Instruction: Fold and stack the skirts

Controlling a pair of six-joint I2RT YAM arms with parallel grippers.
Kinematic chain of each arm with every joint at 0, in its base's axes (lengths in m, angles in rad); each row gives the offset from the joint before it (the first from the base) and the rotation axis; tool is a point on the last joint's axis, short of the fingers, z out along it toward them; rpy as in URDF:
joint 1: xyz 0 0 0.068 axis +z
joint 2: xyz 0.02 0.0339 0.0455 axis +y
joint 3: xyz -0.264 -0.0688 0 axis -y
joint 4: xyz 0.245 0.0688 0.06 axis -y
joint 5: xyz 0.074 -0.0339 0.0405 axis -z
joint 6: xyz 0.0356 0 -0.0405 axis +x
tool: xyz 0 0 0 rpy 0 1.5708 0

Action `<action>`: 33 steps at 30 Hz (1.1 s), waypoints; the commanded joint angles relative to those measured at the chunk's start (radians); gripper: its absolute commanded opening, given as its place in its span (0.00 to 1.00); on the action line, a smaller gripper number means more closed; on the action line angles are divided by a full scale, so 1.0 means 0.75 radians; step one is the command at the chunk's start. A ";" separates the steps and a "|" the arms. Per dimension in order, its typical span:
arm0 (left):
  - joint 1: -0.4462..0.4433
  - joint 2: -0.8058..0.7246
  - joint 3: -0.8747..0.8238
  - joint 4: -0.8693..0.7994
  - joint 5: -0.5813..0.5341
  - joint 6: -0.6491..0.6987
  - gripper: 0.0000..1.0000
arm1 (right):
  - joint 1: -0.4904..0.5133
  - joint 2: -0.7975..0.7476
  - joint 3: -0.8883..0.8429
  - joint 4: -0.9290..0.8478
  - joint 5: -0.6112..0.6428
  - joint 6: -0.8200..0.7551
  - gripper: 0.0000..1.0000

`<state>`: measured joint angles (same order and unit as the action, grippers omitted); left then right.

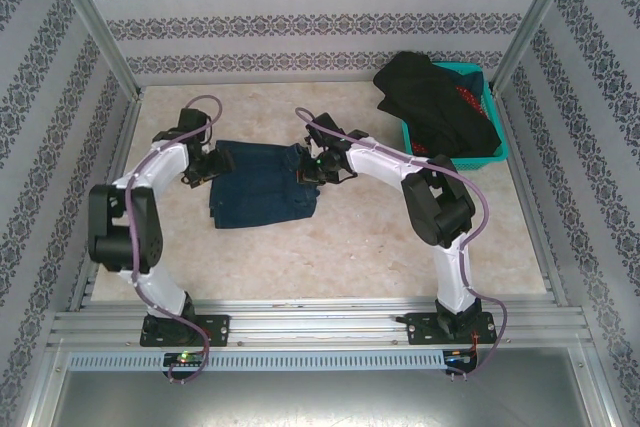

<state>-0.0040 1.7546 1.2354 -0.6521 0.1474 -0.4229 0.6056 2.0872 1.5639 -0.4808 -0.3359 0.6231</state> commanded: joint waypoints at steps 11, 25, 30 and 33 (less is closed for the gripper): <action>-0.009 0.129 -0.073 -0.007 0.124 -0.005 0.14 | -0.101 -0.156 -0.047 -0.110 0.118 -0.122 0.00; -0.274 0.077 -0.213 0.223 0.287 -0.297 0.06 | -0.209 -0.266 0.156 -0.448 0.208 -0.316 0.02; -0.276 0.104 -0.208 0.221 0.298 -0.291 0.05 | -0.113 -0.251 0.204 -0.408 0.055 -0.222 0.03; -0.274 0.109 -0.213 0.219 0.298 -0.280 0.05 | -0.061 -0.209 0.254 -0.399 0.010 -0.185 0.03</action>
<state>-0.2077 1.8061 1.0950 -0.5064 0.3592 -0.6193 0.5282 1.9247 1.6943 -0.7811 -0.2447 0.4397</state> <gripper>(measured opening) 0.067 0.094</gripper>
